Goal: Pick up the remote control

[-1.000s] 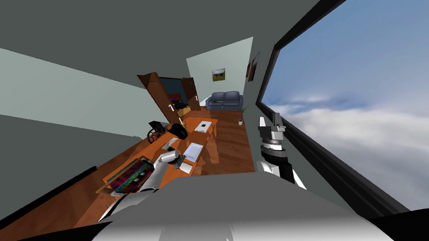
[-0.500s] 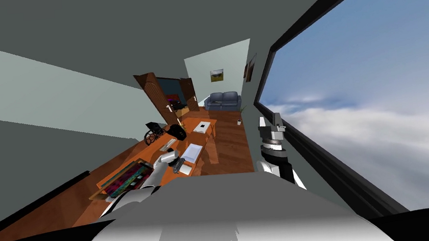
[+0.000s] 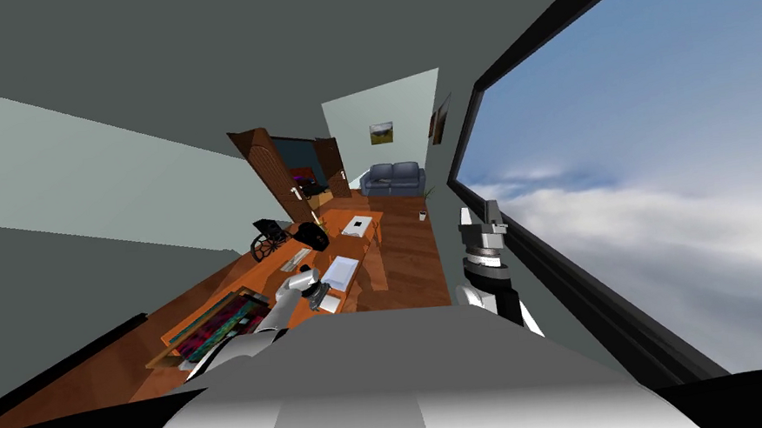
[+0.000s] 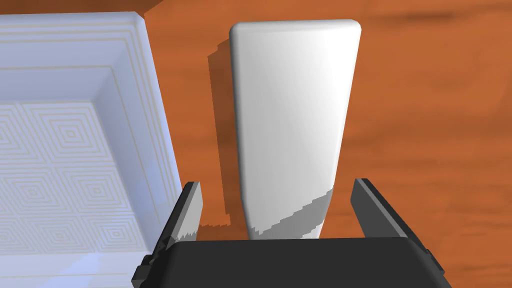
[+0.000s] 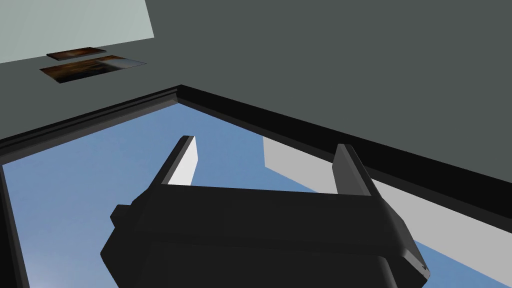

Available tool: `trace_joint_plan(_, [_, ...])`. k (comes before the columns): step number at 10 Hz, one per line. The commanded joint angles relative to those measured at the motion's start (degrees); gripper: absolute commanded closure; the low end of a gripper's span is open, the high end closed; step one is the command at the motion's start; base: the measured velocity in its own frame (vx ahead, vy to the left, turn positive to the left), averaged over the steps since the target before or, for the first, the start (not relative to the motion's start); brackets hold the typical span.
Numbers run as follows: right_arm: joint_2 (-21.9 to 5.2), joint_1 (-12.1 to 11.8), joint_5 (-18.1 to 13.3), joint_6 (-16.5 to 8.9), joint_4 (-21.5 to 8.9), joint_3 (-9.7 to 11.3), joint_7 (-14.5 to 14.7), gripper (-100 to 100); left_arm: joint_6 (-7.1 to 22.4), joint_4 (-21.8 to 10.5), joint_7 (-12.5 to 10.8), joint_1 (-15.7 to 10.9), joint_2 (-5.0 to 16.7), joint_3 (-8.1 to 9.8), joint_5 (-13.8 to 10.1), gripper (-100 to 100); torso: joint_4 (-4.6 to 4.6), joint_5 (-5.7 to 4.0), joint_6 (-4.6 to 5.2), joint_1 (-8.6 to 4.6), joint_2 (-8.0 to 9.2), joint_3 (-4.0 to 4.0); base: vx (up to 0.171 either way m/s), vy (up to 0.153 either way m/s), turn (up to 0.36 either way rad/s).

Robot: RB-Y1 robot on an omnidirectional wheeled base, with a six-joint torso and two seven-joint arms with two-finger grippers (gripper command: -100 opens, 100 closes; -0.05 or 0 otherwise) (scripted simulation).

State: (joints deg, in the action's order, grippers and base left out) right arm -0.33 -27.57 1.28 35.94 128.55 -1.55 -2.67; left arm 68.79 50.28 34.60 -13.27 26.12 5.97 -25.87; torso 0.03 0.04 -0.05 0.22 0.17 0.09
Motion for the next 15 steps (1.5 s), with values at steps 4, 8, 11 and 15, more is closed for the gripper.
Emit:
trace_joint_plan(4, [0.00, 0.00, 0.00, 0.00, 0.00, 0.00, 0.00, 0, -3.74, -4.65, -3.26, -1.84, -2.36, -0.67, 1.81, -100, 0.02, 0.02, -0.01, 0.10, 0.08, 0.05, -0.058, 0.086, -0.116])
trace_joint_plan(8, [0.01, -0.01, 0.00, 0.00, 0.00, 0.00, 0.00, 0, -3.30, -3.87, -3.38, -1.46, -2.30, -0.67, 1.81, 100, -0.02, -0.03, 0.00, -0.21, -0.17, -0.09, -0.005, 0.006, 0.001])
trace_joint_plan(11, [0.01, -0.01, 0.00, 0.00, 0.00, 0.00, 0.00, 0, -3.31, -3.87, -3.37, -1.45, -2.31, -0.67, 1.80, 0, -0.02, -0.05, 0.00, -0.23, -0.19, -0.10, 0.000, 0.000, 0.000])
trace_joint_plan(15, [0.02, -0.02, 0.00, 0.00, 0.00, 0.01, 0.00, 0, 0.09, 0.40, -0.19, 0.16, 0.01, -0.02, 0.03, 100, -0.05, -0.12, 0.00, -0.62, -0.40, -0.21, 0.059, -0.083, 0.123])
